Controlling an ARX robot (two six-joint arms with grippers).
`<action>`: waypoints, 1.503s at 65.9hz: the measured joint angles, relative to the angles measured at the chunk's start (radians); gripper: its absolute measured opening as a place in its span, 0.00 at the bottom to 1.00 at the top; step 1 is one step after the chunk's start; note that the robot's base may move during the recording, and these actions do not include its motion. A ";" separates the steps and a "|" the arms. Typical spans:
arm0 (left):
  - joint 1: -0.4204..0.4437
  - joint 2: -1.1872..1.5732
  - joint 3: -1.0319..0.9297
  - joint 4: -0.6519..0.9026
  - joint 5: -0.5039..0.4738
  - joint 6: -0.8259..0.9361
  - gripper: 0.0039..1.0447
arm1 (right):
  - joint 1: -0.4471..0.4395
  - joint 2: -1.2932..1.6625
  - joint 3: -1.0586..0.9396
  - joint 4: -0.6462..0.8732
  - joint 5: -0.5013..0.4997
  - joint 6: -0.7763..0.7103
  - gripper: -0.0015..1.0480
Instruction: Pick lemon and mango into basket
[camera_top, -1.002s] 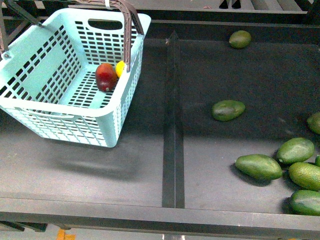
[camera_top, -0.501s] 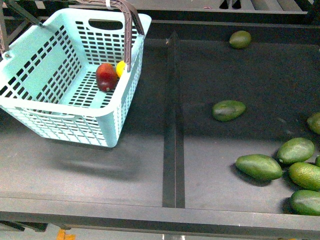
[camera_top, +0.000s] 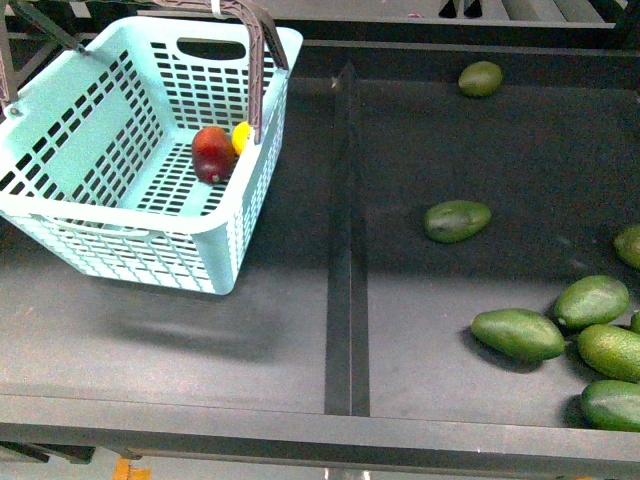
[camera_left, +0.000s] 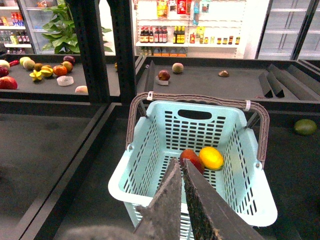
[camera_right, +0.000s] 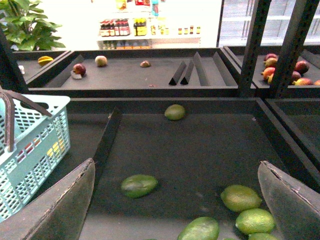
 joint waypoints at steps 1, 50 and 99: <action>0.000 -0.009 0.000 -0.009 0.000 0.000 0.03 | 0.000 0.000 0.000 0.000 0.000 0.000 0.92; 0.000 -0.388 0.000 -0.390 0.000 0.000 0.03 | 0.000 0.000 0.000 0.000 0.000 0.000 0.92; 0.000 -0.389 0.000 -0.391 0.000 0.000 0.62 | 0.000 0.000 0.000 0.000 0.000 0.000 0.92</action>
